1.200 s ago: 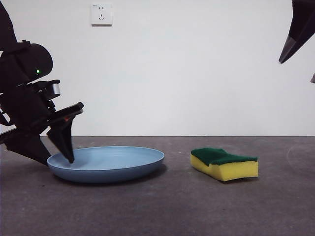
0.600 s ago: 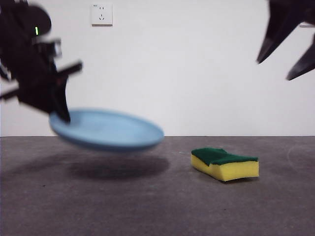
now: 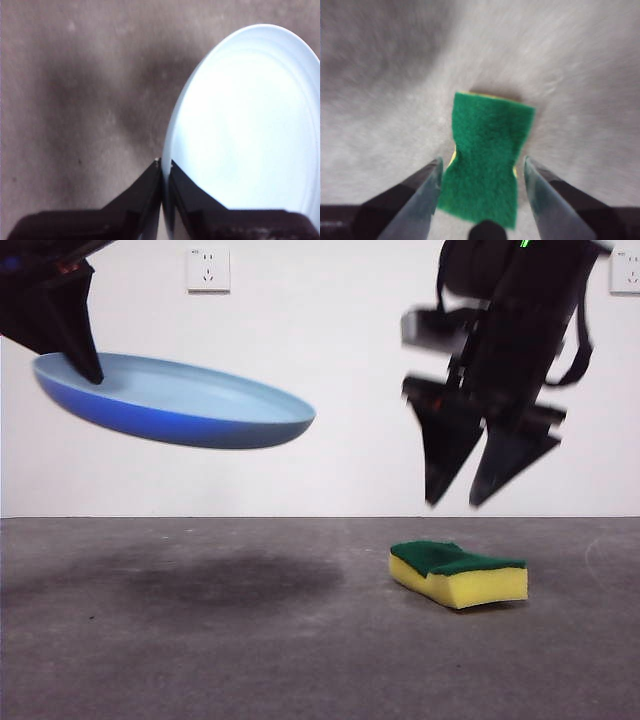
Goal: Pick up the plate,pick up the cloth,clean the plate with the cloth
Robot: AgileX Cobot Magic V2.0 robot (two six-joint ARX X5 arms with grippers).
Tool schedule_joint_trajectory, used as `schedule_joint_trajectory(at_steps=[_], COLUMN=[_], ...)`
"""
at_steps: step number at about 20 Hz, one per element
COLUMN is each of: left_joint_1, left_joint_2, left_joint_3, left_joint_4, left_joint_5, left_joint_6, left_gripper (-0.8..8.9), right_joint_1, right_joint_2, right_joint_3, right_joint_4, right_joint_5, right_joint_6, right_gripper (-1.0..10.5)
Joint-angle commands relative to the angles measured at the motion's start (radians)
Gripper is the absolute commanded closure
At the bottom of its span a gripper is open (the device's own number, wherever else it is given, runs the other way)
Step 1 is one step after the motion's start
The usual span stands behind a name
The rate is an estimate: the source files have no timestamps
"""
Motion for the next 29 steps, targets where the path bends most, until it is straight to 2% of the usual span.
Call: schedule_joint_trajectory(at_steps=[1,8,11,12,17,24,29], left_joint_1=[-0.005,-0.013,-0.016,-0.02,-0.051,-0.128,-0.239], left_joint_2=[0.003,0.003,0.003,0.005,0.057,0.228,0.268], left_joint_3=[-0.002,-0.002,-0.002,-0.002,-0.002,-0.002,-0.002], left_joint_4=[-0.018,-0.008,0.014,0.025,0.038,0.078,0.131], left_joint_5=[0.002,0.002,0.0,-0.001,-0.129,-0.124,-0.094], left_joint_6=[0.02,0.019,0.019,0.019,0.019,0.002,-0.042], left_gripper=[8.21,8.21,8.21,8.21,8.21,8.21,8.21], right_joint_1=[0.008,0.01,0.014,0.016,0.022,0.079,0.184], right_joint_2=[0.057,0.198,0.212,0.212,0.185,-0.061,-0.151], right_joint_3=[-0.002,-0.002,-0.002,-0.002,-0.001,-0.001,-0.001], right_joint_4=[0.015,0.035,0.036,0.037,0.033,0.036,0.089], right_joint_5=[0.003,-0.004,-0.001,0.001,0.003,-0.005,-0.004], right_joint_6=[-0.008,-0.008,-0.008,-0.008,0.001,0.071,0.101], right_gripper=[6.7,6.9,9.3,9.6,9.6,9.6,9.6])
